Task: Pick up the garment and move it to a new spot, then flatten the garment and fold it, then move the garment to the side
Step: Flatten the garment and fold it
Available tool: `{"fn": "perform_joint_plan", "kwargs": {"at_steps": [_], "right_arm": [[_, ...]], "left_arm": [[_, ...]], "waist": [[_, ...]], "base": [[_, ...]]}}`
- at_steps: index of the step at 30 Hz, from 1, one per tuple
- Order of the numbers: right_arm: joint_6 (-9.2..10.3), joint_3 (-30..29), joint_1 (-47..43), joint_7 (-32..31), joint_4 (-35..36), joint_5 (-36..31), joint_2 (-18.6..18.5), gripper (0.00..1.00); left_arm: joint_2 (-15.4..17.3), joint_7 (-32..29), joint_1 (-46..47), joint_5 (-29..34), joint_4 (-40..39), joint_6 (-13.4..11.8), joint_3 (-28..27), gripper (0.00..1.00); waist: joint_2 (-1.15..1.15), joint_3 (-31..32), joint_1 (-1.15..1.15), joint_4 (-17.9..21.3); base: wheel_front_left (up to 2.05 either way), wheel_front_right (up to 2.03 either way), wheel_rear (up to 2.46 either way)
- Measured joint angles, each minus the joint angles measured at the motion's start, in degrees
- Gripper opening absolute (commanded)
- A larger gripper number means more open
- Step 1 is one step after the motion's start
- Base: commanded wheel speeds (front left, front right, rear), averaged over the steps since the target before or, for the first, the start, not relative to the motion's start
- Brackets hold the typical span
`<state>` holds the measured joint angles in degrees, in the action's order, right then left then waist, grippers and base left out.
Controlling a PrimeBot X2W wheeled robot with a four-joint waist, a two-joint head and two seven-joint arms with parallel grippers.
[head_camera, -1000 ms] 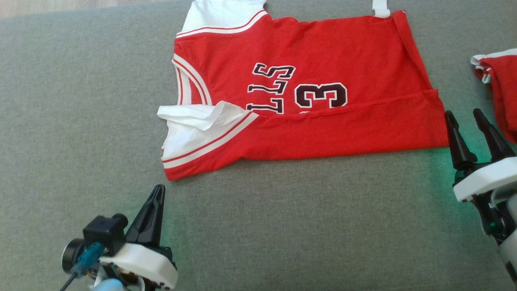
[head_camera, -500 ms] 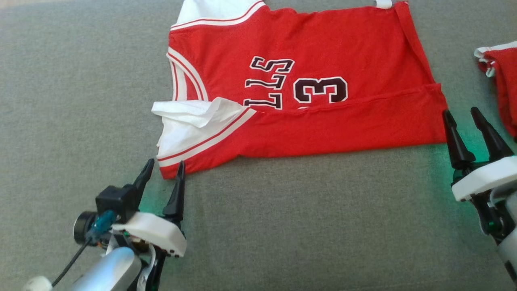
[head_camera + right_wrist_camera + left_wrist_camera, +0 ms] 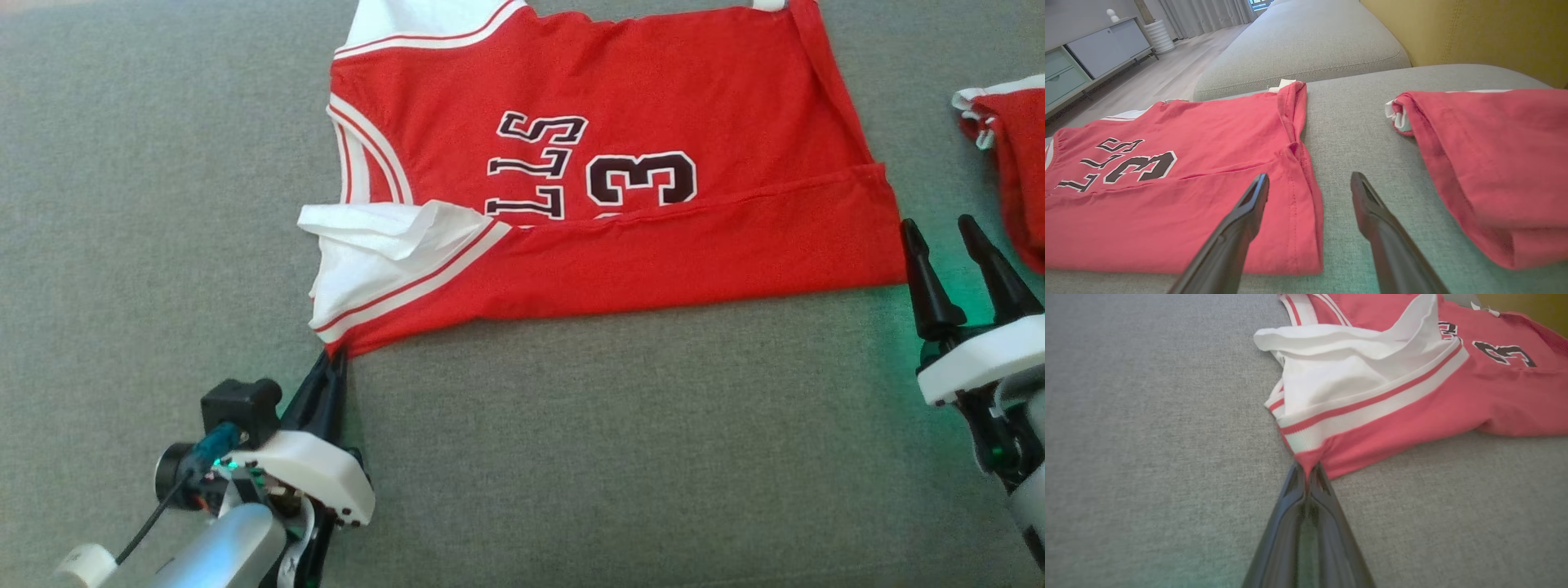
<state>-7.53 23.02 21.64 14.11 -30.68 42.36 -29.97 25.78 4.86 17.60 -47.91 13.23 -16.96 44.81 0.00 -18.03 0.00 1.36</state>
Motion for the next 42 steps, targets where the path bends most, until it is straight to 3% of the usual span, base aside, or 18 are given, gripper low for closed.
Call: {"fn": "perform_joint_plan", "kwargs": {"at_steps": [10, 20, 21, 23, 33, 42], "right_arm": [[0.0, -0.2, 0.0, -3.9, -2.5, 1.0, 0.4, 1.0], [0.0, -0.9, 0.0, -11.7, -5.4, 1.9, 1.4, 1.0], [0.0, -0.9, 0.0, -12.6, -5.2, 2.2, 1.4, 0.87], [0.0, -0.8, -0.2, -14.1, -4.7, 2.6, 1.4, 0.01], [-0.01, -0.4, -6.1, -17.9, 0.8, 4.6, -0.4, 0.0], [0.0, -2.2, -15.6, -18.9, 6.5, 5.0, -3.6, 0.0]], "left_arm": [[-0.3, 1.3, 0.0, -0.1, -0.3, 0.9, 0.1, 0.0], [-0.1, 1.3, 0.0, -0.1, -1.5, 0.9, 0.4, 0.0], [0.0, 1.3, 0.0, -0.1, -1.5, 0.9, 0.4, 0.0], [0.1, 1.3, -0.1, -0.1, -1.7, 0.9, 0.5, 0.0], [1.9, 1.3, -3.4, -0.1, -4.4, 0.2, 1.4, 0.0], [4.5, 0.7, -11.6, -1.0, -10.9, -3.6, 2.6, 0.0]], "waist": [[0.0, 0.1, 0.0, -1.4], [0.0, 0.8, 0.0, -2.3], [0.0, 1.0, 0.0, -2.4], [0.0, 1.5, 0.0, -2.4], [0.0, 5.5, 0.0, -2.3], [0.0, 11.1, -0.01, -2.7]], "base": [[0.0, 0.0, 0.0], [0.0, 0.0, 0.0], [0.0, 0.0, 0.0], [0.0, 0.0, 0.0], [0.0, 0.0, 0.0], [0.0, 0.0, 0.0]]}}
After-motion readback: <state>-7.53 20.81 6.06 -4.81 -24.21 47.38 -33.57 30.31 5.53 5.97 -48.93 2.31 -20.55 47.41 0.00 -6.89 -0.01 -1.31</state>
